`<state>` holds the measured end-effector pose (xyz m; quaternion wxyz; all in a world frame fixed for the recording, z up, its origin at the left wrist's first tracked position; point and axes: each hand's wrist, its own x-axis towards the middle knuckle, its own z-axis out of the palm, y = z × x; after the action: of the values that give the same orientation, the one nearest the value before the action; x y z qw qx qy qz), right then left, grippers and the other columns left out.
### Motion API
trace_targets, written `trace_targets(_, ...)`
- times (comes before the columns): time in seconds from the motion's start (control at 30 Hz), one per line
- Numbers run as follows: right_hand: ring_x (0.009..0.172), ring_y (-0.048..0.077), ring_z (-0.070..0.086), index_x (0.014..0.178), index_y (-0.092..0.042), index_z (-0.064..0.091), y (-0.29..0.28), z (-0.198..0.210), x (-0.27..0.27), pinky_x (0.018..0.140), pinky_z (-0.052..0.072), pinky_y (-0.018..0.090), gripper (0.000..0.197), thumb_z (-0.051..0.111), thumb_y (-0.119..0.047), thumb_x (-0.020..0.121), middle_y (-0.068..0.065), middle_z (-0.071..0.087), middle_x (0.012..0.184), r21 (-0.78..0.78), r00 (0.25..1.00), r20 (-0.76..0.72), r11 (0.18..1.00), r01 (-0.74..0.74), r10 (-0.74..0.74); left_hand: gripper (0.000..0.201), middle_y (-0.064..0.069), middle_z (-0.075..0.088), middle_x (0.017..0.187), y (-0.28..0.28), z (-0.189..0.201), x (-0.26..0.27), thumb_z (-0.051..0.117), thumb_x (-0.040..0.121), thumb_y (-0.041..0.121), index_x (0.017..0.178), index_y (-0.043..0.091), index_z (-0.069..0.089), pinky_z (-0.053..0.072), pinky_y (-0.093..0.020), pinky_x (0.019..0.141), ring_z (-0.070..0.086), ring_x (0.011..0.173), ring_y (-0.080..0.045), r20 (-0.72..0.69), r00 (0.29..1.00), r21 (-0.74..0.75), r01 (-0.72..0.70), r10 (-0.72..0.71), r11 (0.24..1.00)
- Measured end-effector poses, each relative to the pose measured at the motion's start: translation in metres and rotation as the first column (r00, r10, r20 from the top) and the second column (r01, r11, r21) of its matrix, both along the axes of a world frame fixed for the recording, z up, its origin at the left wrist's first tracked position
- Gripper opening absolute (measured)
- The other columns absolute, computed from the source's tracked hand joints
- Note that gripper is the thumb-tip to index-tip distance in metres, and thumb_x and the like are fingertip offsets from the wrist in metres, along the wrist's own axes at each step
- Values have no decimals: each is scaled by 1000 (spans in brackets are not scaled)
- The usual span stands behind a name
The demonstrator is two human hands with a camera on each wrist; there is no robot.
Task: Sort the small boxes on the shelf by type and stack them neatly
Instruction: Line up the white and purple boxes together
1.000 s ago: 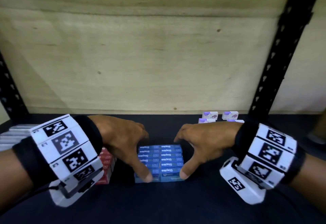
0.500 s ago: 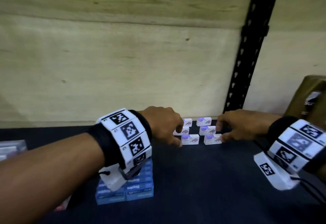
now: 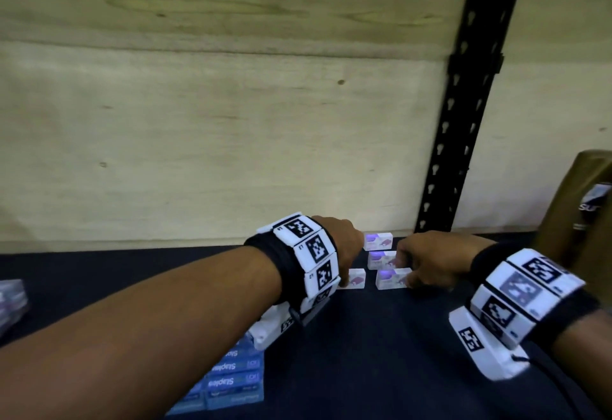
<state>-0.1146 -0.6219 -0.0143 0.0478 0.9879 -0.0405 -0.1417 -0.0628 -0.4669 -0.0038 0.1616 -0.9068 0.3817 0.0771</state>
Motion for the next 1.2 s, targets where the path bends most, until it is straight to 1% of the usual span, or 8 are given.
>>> trace_targets(0.07, 90, 13, 53, 115, -21, 62, 3, 0, 0, 58, 36, 17, 23, 65, -28, 93, -8, 56, 104, -7, 1000, 3, 1000, -9, 9, 41, -8, 54, 107, -1, 1, -3, 73, 86, 36, 117, 12, 61, 42, -33, 69, 61, 103, -28, 11, 1000, 5, -10, 10, 1000)
trace_targets(0.17, 90, 16, 61, 108, -12, 64, 4, 0, -1, 71, 45, 25, 22, 64, -27, 92, -3, 64, 106, -13, 1000, 5, 1000, -24, 24, 28, -4, 55, 98, 3, 7, -11, 73, 86, 35, 102, 14, 64, 41, -31, 67, 58, 89, -24, -29, 1000, -20, -13, 12, 1000)
trace_targets(0.27, 56, 4, 52, 101, -11, 64, 8, 3, -9, 54, 41, 20, 19, 63, -28, 92, -3, 66, 92, 2, 1000, -14, 1000, -20, 20, 27, 4, 54, 75, 14, 9, -19, 74, 85, 32, 74, 17, 55, 40, -24, 58, 52, 65, -13, -102, 995, -66, -18, 12, 998)
trace_targets(0.33, 52, 3, 50, 103, -15, 63, 11, 3, -16, 53, 44, 21, 17, 63, -28, 93, -6, 65, 86, 24, 999, -27, 1000, -20, 20, 24, 8, 53, 69, 20, 11, -26, 74, 86, 30, 73, 18, 58, 37, -18, 46, 48, 52, -2, -154, 988, -94, -18, 3, 995)
trace_targets(0.5, 77, 18, 69, 92, -31, 54, 16, 1, -43, 77, 55, 35, 8, 61, -34, 92, -8, 65, 93, 69, 995, -81, 996, -52, 58, 33, 2, 58, 98, 32, 10, -52, 63, 94, 35, 114, 9, 67, 31, -13, 50, 47, 76, -11, -155, 984, -68, 83, -93, 994)
trace_targets(0.6, 88, 8, 63, 95, -35, 55, 15, -2, -62, 83, 51, 31, 11, 61, -42, 91, -13, 64, 96, 64, 991, -68, 992, -107, 112, 30, 0, 62, 99, 37, 4, -63, 66, 92, 35, 110, 10, 68, 35, -17, 51, 47, 75, -12, -192, 977, -107, 67, -87, 992)
trace_targets(0.73, 84, 3, 60, 98, -36, 56, 14, -5, -80, 80, 50, 27, 16, 62, -48, 89, -14, 65, 91, 100, 989, -64, 986, -130, 137, 28, 0, 67, 105, 42, -3, -75, 68, 90, 37, 105, 13, 68, 38, -19, 54, 49, 72, -11, -218, 971, -140, 66, -96, 988)
trace_targets(1.2, 76, 3, 58, 97, -41, 56, 10, -6, -104, 74, 48, 25, 16, 63, -52, 88, -12, 61, 82, 191, 984, -58, 969, -157, 171, 22, 6, 59, 84, 39, -10, -91, 66, 89, 38, 97, 17, 66, 40, -22, 55, 53, 70, -11, -230, 963, -118, 115, -140, 986)
